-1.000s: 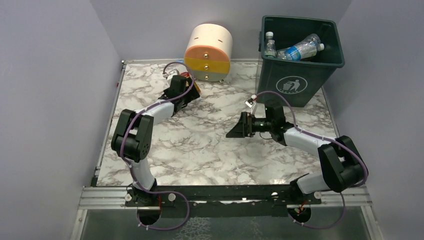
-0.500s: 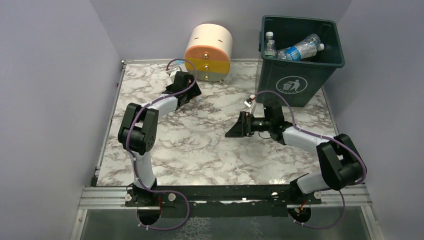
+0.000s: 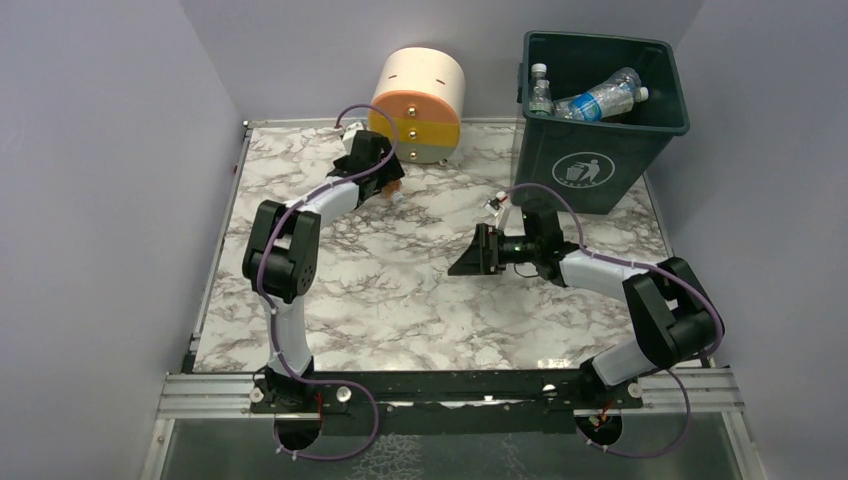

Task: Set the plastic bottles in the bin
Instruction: Pick up the plastic bottle at the center of the board.

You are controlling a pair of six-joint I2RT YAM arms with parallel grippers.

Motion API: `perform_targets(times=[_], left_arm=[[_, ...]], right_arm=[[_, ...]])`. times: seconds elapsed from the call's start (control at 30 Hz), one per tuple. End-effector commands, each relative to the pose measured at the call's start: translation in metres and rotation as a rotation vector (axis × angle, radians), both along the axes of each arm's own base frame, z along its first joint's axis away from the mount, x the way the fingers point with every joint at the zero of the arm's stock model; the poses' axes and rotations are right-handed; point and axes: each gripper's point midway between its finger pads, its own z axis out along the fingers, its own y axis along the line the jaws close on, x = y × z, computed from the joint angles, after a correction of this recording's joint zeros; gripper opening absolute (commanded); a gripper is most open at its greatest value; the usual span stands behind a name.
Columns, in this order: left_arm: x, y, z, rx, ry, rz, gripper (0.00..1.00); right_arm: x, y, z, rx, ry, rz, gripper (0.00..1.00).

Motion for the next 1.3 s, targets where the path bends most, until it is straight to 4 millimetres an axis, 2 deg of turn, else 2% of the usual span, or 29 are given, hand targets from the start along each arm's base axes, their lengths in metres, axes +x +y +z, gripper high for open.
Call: perform_targets(times=[0.0,0.47,0.63,1.27], left_arm=[[0.011,0.011,-0.003,0.083,0.021,0.011,0.99],[0.035,0.006,0.005,0.112,0.014,-0.019,0.99],[0.041,0.008,-0.004,0.119,0.041,-0.014,0.99],[0.028,0.006,-0.032,0.087,0.088,-0.014,0.97]], right_arm=[[0.009,0.007,0.011,0.026,-0.054,0.003,0.99],[0.004,0.007,0.014,0.043,-0.078,0.005,1.00],[0.004,0.007,0.016,0.045,-0.088,0.009,1.00],[0.003,0.008,0.017,0.063,-0.074,0.008,0.99]])
